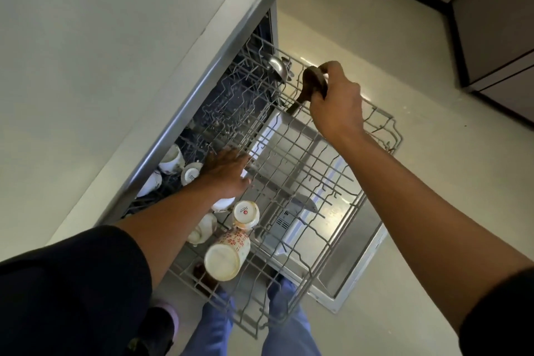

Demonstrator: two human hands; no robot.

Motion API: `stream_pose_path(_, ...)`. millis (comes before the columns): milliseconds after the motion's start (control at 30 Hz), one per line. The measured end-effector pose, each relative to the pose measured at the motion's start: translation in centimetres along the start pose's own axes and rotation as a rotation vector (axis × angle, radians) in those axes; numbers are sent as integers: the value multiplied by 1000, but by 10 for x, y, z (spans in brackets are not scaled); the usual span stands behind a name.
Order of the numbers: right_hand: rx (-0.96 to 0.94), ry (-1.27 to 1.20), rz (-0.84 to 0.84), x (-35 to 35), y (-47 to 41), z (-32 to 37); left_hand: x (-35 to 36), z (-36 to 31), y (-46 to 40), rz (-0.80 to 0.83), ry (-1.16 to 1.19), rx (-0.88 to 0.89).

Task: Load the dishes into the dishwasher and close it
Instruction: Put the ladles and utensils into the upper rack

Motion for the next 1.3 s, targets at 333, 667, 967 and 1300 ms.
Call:
stream_pose_path(333,28,266,202,35,-8,-21,15,15,-5,-40,12,7)
stream_pose_path(667,-157,343,117,31,68,-14,5,11,7,-12,17,7)
stream_pose_path(967,-218,294,419,77,119,20,-47,-2,56,-69,104,34)
stream_pose_path(1300,-437,257,117,36,134,220,-171,6,219,-482,555,169)
Point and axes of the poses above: each hand's wrist, its own y-axis away from the middle knuckle, its own x-axis out of the palm, z = x × y, the point moved 9 cm from there along -y, towards the middle knuckle, and after that the axes turned 12 degrees about -y, right-handed, at the moved point
